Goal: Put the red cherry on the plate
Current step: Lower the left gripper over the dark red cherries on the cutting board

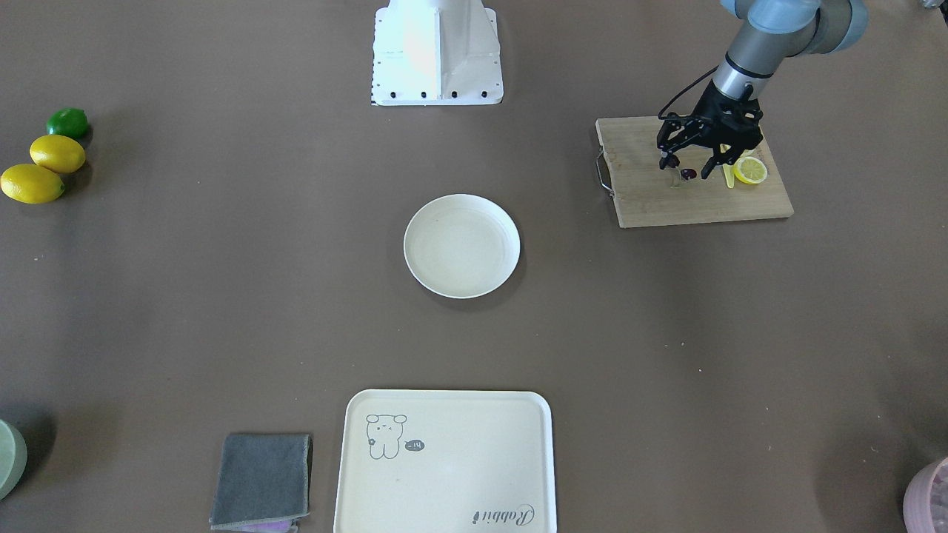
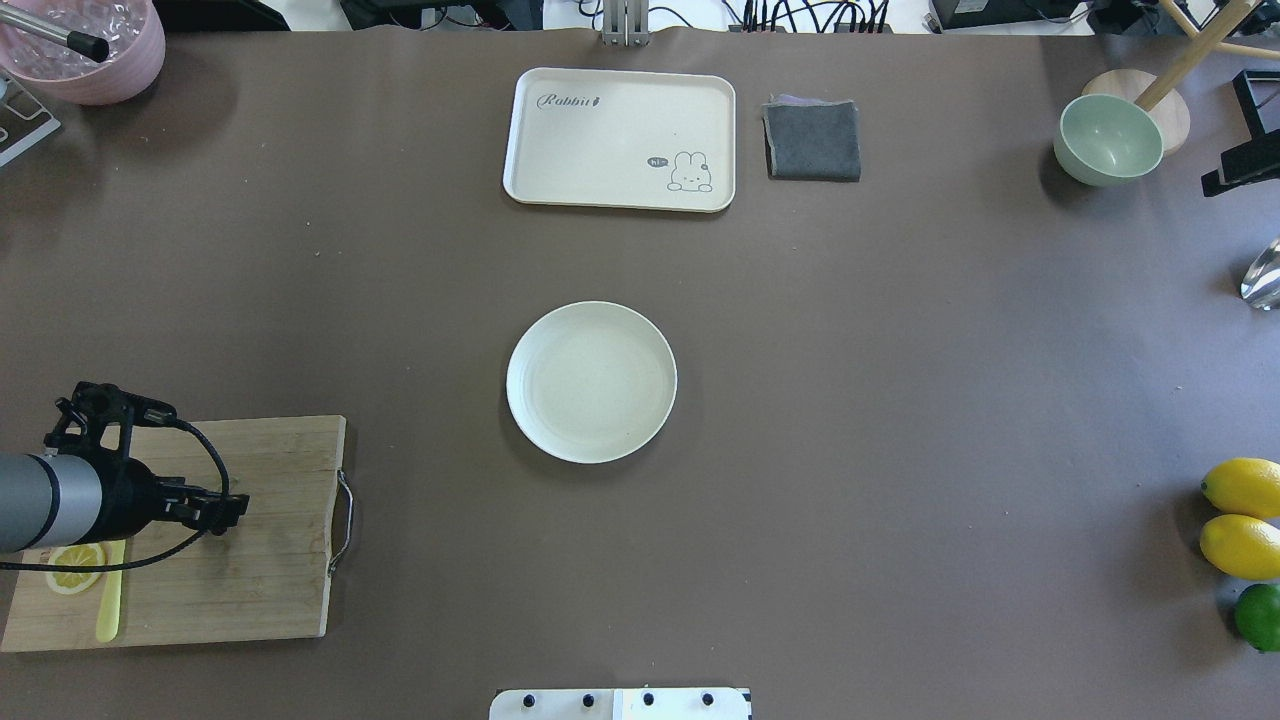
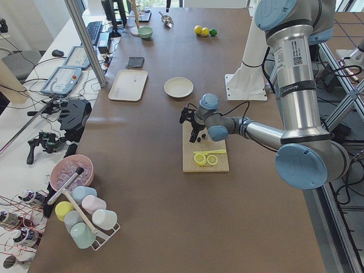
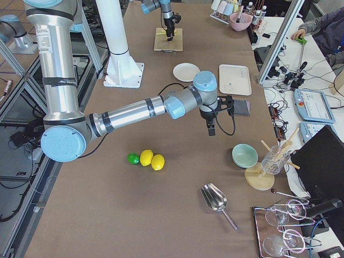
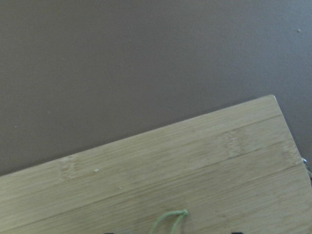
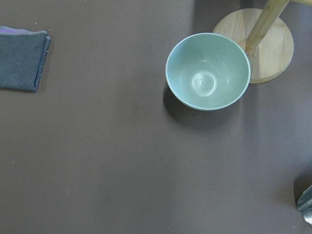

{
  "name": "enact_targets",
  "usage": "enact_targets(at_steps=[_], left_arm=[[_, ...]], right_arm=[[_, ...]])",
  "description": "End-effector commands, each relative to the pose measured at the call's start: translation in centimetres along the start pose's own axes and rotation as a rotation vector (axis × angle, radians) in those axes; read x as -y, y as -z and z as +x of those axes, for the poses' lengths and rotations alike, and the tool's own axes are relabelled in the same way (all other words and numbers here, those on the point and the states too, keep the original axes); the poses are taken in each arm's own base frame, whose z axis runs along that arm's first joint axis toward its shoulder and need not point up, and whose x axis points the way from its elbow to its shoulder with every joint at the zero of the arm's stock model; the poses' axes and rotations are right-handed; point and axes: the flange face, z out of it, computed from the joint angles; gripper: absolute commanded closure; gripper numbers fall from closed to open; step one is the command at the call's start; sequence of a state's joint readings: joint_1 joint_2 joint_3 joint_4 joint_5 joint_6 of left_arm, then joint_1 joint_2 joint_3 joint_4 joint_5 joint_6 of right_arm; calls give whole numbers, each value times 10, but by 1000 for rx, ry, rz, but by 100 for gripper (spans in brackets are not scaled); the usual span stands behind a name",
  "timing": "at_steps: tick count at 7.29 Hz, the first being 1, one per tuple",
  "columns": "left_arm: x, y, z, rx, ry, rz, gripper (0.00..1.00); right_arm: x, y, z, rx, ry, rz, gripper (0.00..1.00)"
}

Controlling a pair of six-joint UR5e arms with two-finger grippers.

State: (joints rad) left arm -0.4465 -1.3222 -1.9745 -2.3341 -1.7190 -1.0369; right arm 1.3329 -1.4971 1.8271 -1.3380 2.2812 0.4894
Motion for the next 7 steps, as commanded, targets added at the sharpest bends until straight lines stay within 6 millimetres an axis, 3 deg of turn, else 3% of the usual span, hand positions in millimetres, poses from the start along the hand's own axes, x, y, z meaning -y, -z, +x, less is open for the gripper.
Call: enact_targets(at_steps=[1, 4, 5, 7], left_arm=[[-10, -5, 2, 10, 5, -20, 19], [-23, -11, 12, 3, 29, -49, 25], [-25, -12, 15, -2, 33, -54, 34], [-25, -11, 15, -2, 30, -55, 67]], right_arm=[[0, 0, 1, -2, -2, 1, 0], [-3, 0, 3, -2, -4, -2, 0], [-2, 0, 3, -2, -3, -1, 0], [-2, 1, 2, -1, -2, 0, 0]])
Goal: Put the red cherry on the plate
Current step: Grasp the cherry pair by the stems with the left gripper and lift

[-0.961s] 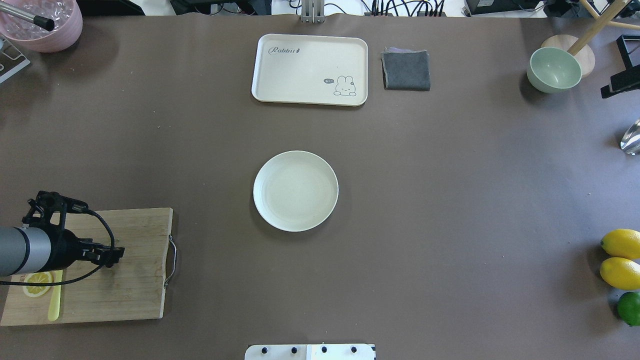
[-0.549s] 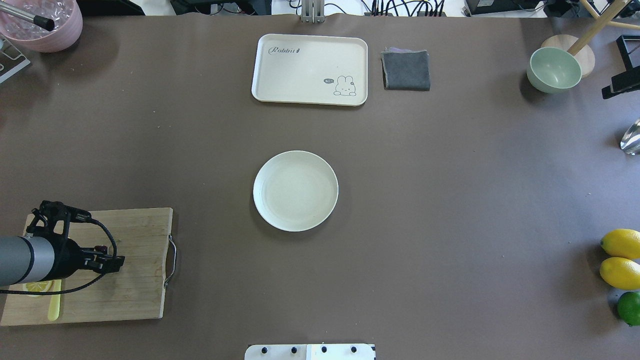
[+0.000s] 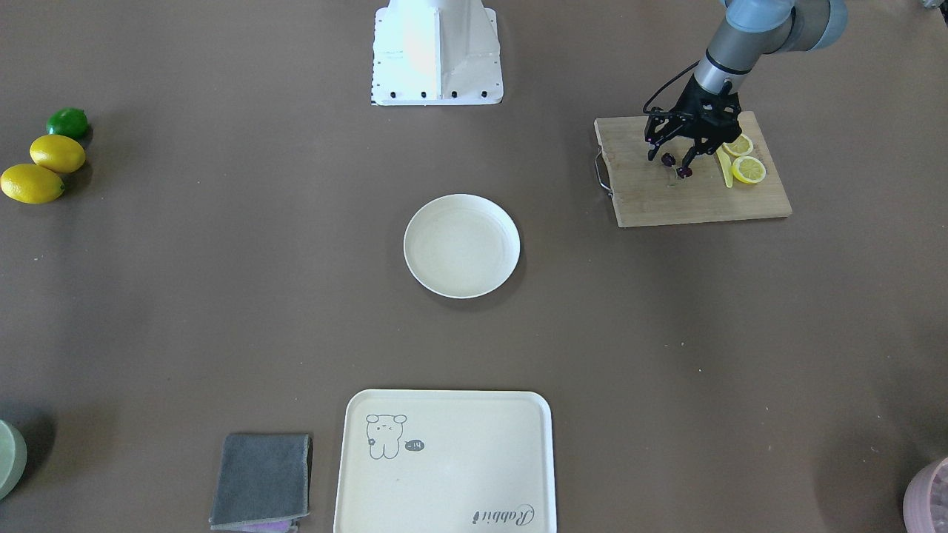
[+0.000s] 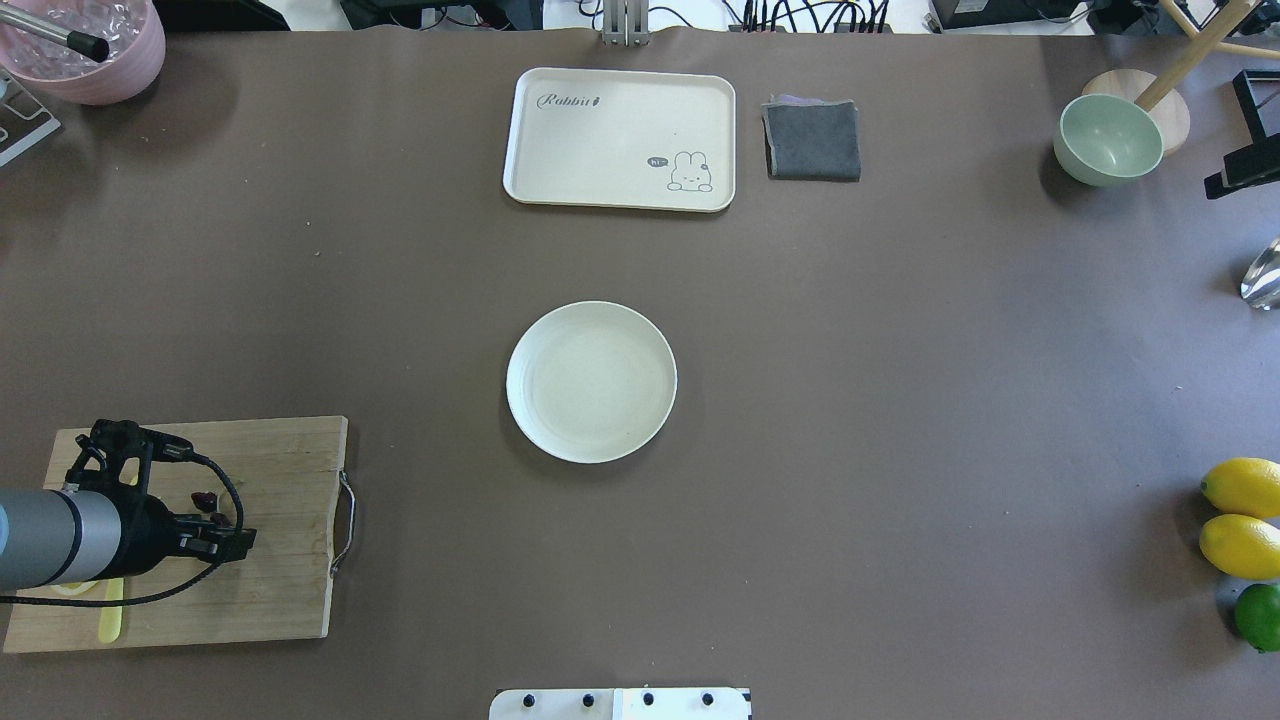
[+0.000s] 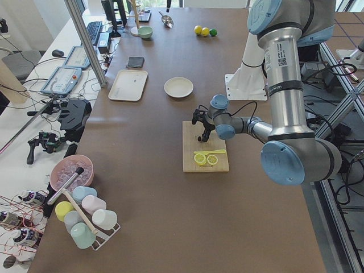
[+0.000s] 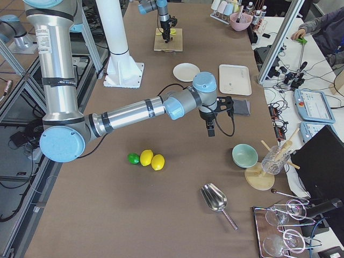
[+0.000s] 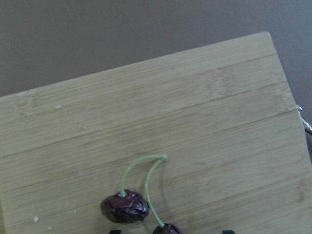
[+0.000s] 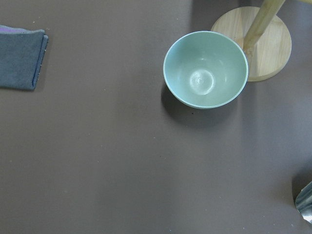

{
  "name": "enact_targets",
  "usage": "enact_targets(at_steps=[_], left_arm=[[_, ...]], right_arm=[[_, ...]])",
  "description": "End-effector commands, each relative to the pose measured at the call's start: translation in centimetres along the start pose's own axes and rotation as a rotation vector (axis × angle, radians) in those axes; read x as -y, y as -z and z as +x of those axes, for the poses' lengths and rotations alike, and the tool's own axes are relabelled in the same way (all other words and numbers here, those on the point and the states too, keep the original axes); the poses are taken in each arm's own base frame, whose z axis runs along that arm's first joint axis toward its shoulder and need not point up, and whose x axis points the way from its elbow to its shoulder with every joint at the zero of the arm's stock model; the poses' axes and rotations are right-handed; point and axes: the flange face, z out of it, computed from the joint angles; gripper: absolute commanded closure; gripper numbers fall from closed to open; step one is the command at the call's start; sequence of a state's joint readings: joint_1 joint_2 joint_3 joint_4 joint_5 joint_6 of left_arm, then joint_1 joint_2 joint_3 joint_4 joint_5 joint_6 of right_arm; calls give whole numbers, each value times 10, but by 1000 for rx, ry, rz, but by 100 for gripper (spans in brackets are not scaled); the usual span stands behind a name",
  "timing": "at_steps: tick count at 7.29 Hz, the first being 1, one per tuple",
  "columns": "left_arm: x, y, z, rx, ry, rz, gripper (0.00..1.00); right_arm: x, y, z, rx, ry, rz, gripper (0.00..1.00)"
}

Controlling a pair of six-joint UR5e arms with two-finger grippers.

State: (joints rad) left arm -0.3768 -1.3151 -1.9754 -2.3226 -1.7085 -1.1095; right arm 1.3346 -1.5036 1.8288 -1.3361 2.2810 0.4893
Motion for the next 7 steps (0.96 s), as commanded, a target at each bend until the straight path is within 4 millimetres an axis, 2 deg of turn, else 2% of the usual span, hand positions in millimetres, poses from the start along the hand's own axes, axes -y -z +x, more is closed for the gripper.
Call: enact_targets(at_steps=[1, 2, 7], left_arm=[[-2, -1, 1, -1, -1, -4, 84], [-1, 1, 3, -6, -3, 0, 100], [6, 10, 6, -18, 3, 23, 100]], right_arm=[[0, 1, -1, 1, 1, 1, 0], [0, 1, -1, 1, 1, 1, 0], [0, 2, 0, 0, -2, 2, 0]])
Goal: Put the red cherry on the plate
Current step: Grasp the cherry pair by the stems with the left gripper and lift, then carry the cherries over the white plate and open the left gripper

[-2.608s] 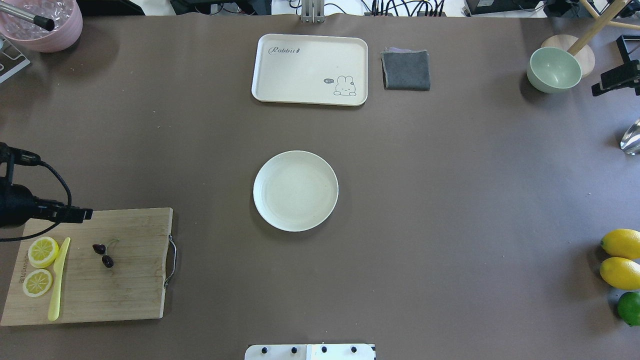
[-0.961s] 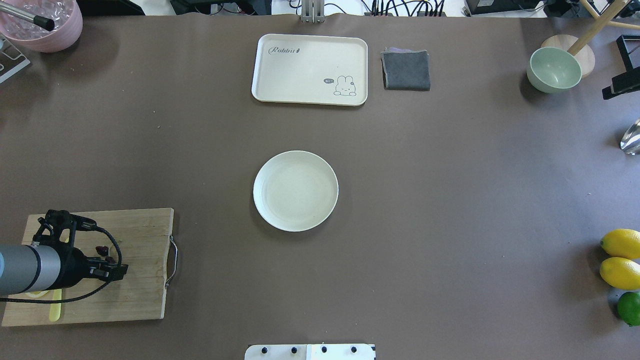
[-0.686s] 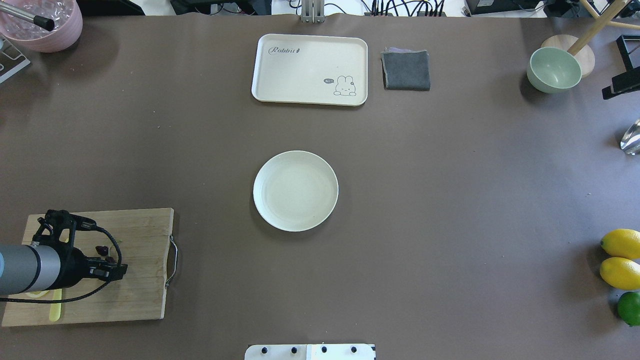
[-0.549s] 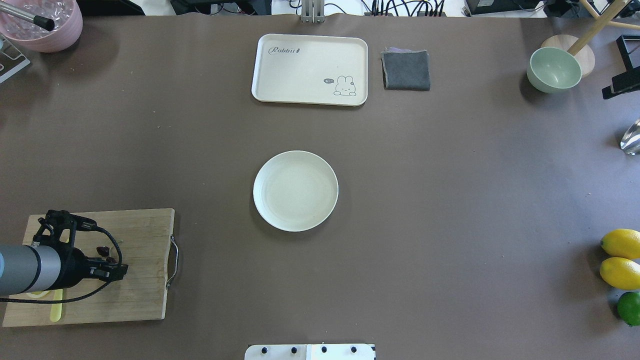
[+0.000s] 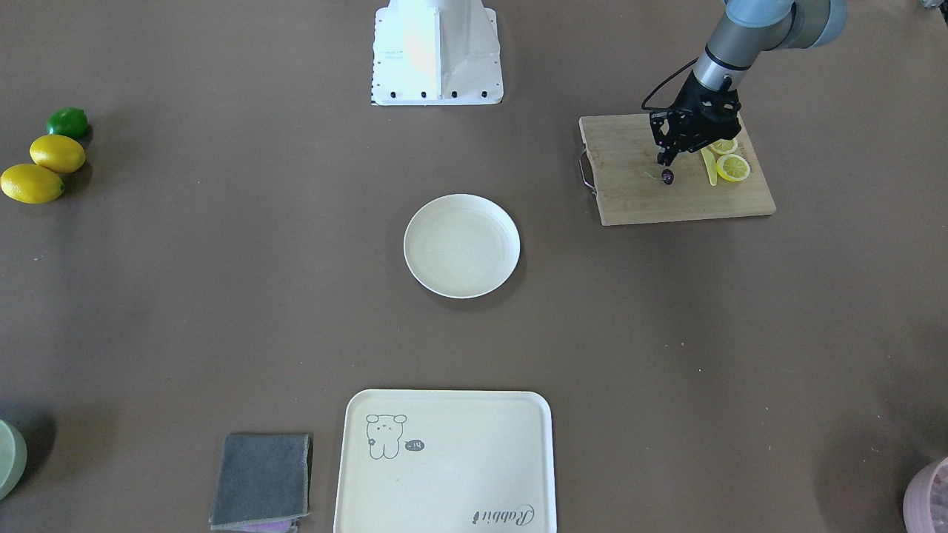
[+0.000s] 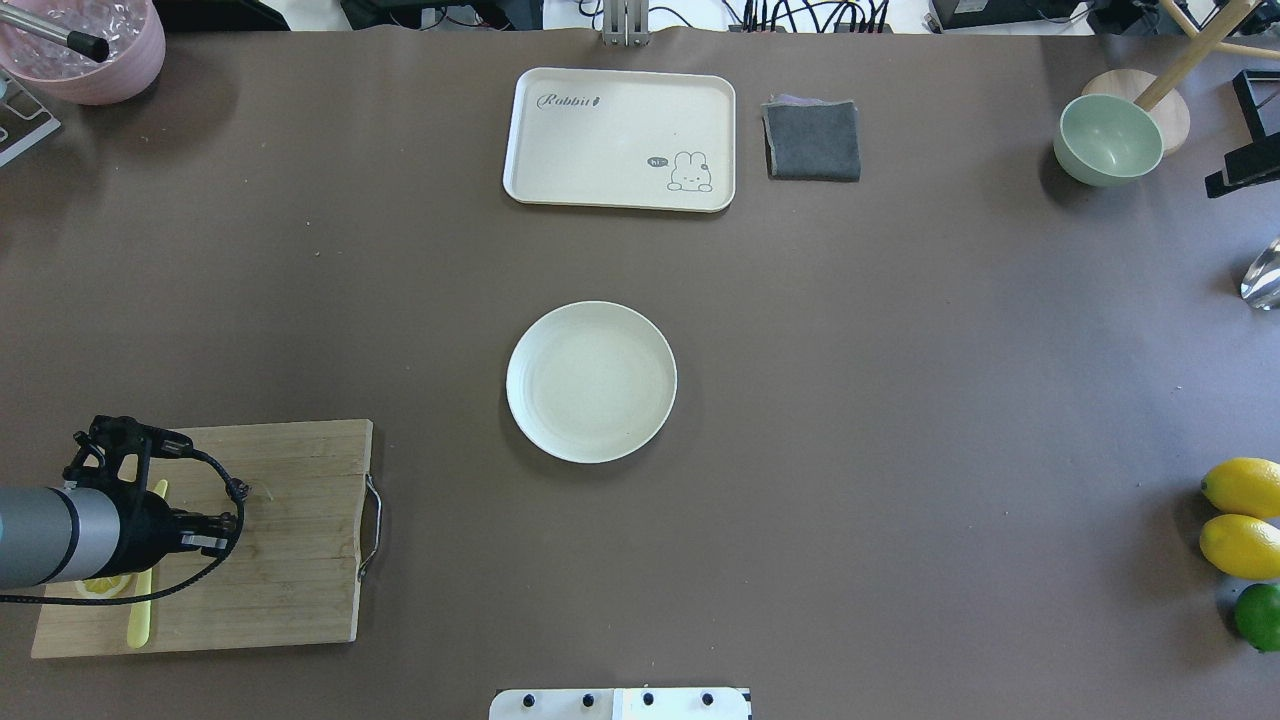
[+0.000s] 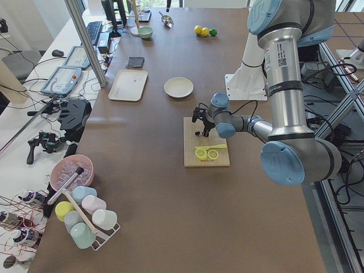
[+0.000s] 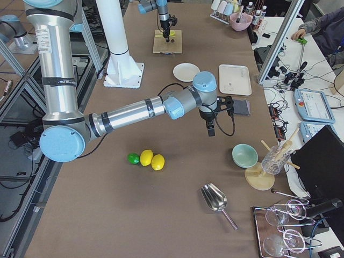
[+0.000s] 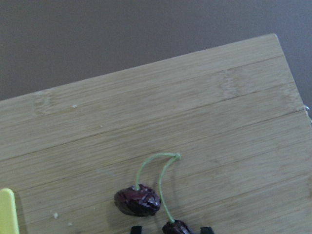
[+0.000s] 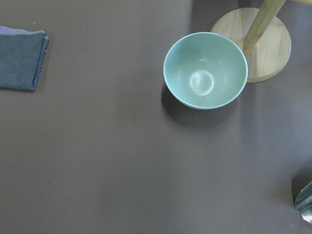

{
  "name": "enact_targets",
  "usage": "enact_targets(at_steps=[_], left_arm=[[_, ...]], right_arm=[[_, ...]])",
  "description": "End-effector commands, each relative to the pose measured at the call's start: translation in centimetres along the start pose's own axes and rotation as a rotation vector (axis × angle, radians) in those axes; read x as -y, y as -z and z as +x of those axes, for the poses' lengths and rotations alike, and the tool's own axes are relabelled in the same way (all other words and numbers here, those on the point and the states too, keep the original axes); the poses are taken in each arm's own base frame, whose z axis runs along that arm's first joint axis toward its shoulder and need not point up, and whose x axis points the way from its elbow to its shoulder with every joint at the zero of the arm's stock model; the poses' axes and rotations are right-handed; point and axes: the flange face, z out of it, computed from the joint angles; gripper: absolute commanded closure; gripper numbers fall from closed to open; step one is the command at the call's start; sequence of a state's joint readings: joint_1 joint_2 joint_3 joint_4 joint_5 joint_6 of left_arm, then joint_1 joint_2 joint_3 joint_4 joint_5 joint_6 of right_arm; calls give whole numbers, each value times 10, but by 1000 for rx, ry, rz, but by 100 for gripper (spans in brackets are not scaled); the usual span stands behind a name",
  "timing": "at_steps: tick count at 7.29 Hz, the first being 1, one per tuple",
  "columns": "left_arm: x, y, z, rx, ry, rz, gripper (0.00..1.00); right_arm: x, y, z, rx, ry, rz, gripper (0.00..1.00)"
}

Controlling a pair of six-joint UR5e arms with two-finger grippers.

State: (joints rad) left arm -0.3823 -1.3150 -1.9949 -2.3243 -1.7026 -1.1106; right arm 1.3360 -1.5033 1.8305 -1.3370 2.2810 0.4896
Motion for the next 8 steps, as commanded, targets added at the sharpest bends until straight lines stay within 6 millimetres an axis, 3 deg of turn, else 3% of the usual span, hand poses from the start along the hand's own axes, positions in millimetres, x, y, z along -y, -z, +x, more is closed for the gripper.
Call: enact_targets(at_steps=[1, 2, 3, 7, 8], left_arm=[[6, 4, 6, -16, 2, 14, 100], [13, 13, 21, -50, 0, 31, 100], [28, 17, 51, -109, -3, 61, 100], [123, -7, 219, -313, 158, 189, 100], [135, -7, 250, -319, 182, 184, 100]], right_arm=[[0, 0, 0, 1, 0, 0, 0], [0, 1, 1, 0, -4, 1, 0], [-4, 0, 8, -5, -13, -4, 0], [-8, 9, 25, -5, -47, 2, 0], [-9, 9, 26, -6, -49, 2, 0]])
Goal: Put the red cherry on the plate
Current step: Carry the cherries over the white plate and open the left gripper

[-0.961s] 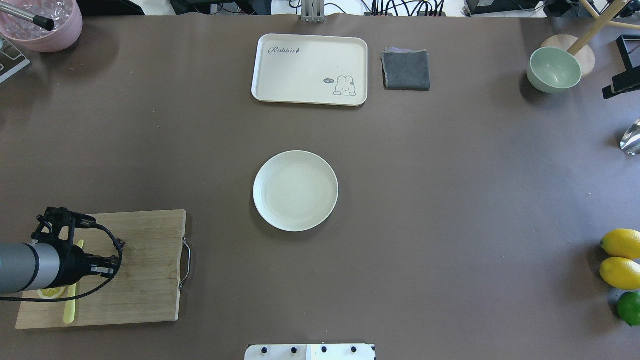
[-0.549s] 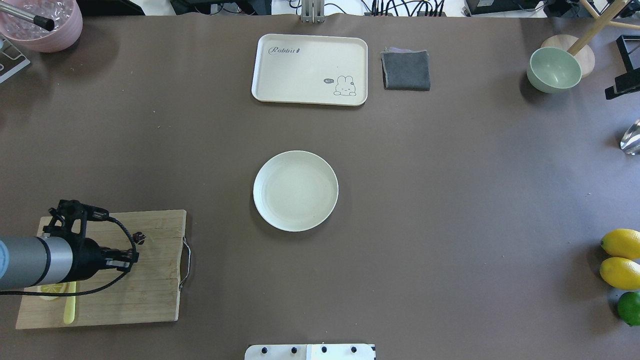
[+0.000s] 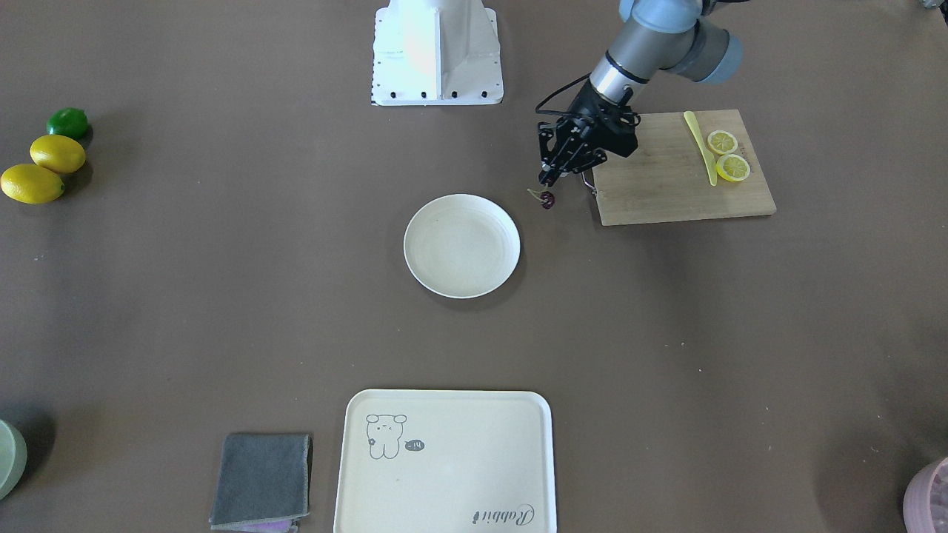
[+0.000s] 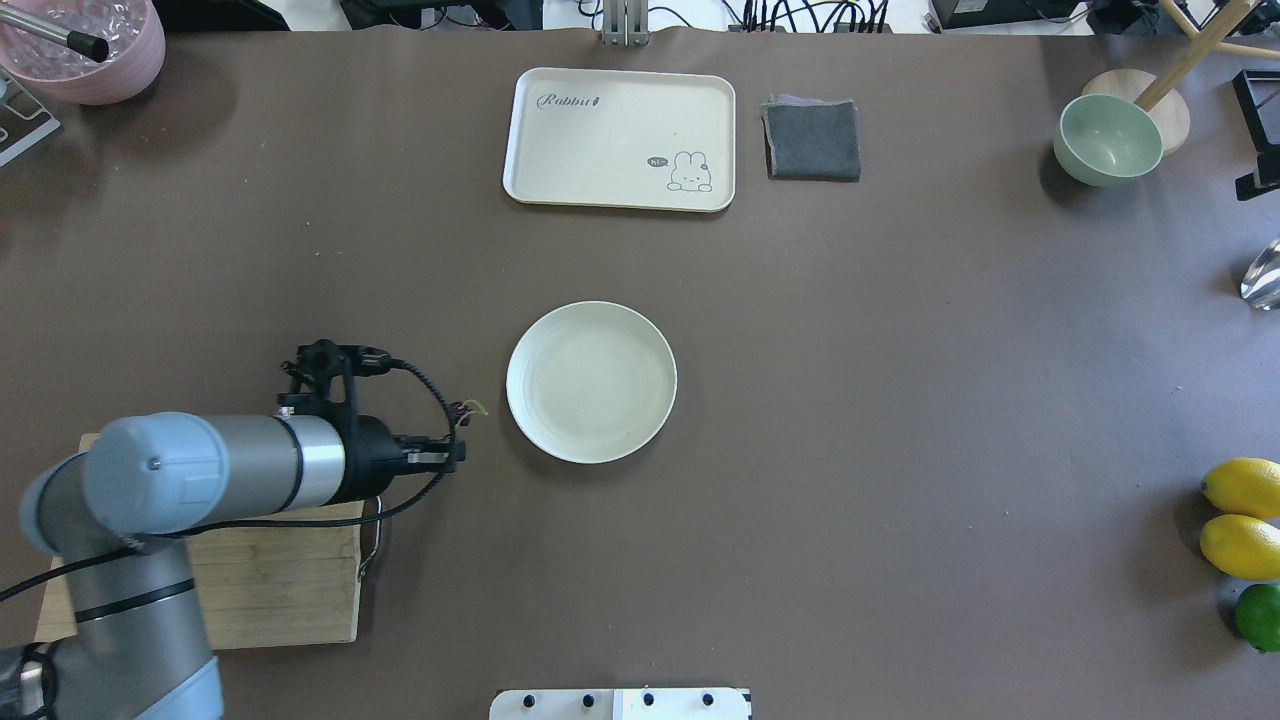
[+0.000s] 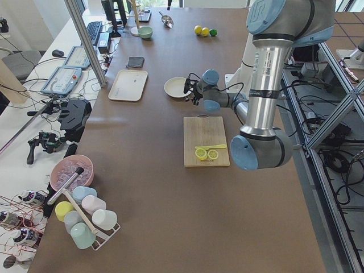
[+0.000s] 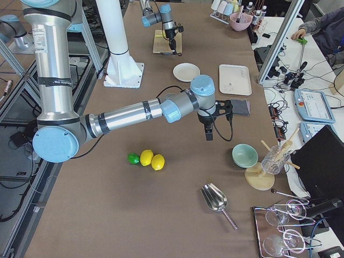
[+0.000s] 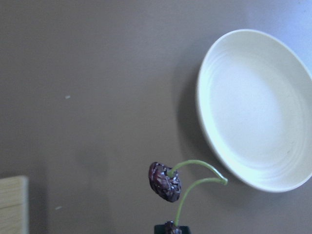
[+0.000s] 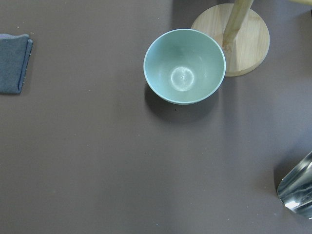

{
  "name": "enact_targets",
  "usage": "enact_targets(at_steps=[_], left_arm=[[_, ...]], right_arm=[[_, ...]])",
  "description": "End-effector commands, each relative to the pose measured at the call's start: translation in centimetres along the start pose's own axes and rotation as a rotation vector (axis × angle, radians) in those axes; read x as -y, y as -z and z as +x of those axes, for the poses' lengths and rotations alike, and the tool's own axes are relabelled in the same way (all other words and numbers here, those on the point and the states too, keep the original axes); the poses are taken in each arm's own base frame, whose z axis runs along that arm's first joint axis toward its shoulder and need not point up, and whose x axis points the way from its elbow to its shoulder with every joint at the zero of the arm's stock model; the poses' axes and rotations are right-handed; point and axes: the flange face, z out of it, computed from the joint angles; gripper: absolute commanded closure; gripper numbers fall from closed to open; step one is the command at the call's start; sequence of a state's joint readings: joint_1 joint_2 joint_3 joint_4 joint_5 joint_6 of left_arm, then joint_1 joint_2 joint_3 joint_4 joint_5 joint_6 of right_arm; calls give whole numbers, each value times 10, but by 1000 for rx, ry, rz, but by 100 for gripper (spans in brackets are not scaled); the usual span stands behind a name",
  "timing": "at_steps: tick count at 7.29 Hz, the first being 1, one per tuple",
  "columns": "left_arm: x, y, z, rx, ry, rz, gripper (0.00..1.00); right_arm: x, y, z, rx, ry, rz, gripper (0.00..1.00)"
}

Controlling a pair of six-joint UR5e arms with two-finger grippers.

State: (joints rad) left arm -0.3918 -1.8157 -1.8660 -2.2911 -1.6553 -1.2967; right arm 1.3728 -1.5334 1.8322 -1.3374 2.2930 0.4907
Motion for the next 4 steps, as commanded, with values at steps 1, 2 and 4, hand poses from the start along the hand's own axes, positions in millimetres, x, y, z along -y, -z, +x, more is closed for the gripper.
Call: enact_targets(at_steps=[1, 2, 4], left_arm=[[26, -34, 82, -40, 53, 29, 100], [32, -50, 92, -24, 62, 54, 33], [51, -48, 83, 4, 59, 106, 2]], right_arm=[[-3, 1, 5, 1, -8, -3, 0], [-3, 0, 6, 1, -10, -4, 0], [-8, 2, 13, -2, -18, -1, 0]])
